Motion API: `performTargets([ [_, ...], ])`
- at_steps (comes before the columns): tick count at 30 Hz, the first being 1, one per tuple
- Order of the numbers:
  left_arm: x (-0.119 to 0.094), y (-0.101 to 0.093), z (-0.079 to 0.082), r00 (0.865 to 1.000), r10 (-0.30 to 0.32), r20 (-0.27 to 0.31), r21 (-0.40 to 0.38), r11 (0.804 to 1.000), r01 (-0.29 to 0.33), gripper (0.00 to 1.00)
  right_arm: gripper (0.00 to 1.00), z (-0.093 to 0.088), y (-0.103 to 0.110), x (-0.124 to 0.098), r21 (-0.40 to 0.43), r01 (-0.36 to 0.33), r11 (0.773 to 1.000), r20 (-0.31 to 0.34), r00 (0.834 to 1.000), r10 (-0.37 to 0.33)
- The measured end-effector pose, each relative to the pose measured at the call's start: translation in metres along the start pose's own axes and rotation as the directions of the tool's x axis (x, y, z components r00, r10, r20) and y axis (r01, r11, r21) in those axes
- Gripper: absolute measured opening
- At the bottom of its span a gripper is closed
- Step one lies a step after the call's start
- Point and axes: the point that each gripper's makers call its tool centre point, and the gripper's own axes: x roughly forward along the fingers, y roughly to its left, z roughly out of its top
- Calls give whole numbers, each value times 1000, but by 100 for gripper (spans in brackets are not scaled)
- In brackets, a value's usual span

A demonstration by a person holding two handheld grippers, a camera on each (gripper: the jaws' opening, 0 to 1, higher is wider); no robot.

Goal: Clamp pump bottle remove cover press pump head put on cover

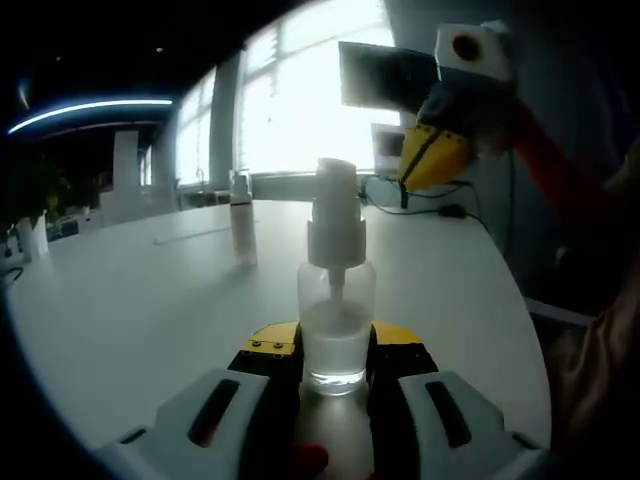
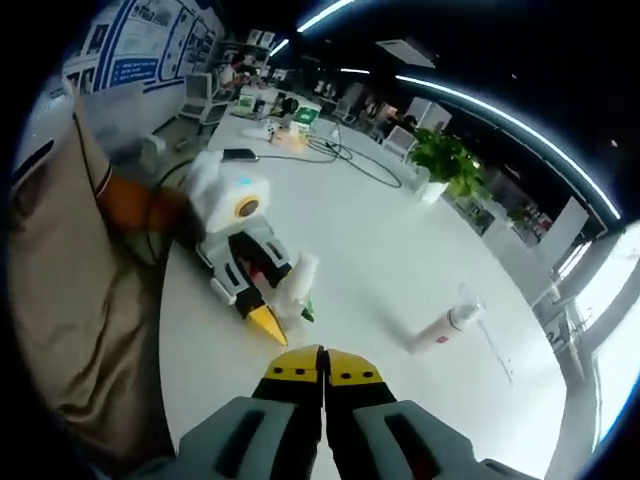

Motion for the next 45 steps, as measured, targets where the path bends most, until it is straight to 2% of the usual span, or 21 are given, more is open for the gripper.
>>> performTargets([
  [3,0,-1,0,1000,1,0,1,1000,-1,16,0,-1,-4,-3,37,28,999,82,996,-31],
  [12,0,1,-1,1000,2,0,0,1000,-2,16,0,-19,1,-6,152,57,987,179,980,-85],
  [15,0,1,0,1000,3,0,1,1000,-3,16,0,-27,0,-6,182,70,981,215,971,-109],
  [18,0,0,0,1000,4,1,3,1000,-4,16,0,-38,1,-3,247,77,966,247,959,-139],
  [23,0,0,0,1000,4,1,4,1000,-4,16,0,-51,3,-3,285,85,955,282,944,-169],
  [30,0,1,0,1000,5,1,7,1000,-5,16,0,-71,-12,-2,316,81,945,330,925,-190],
  [34,1,2,0,1000,6,1,7,1000,-6,16,0,-73,-12,0,334,86,939,358,910,-210],
  [36,0,1,0,1000,6,2,8,1000,-6,16,0,-71,-10,0,352,88,932,380,897,-228],
  [40,0,0,0,1000,7,2,12,1000,-7,16,0,-74,-2,1,370,105,923,382,888,-254],
  [45,0,0,0,1000,8,2,12,1000,-8,16,0,-79,4,3,387,123,914,368,888,-275],
])
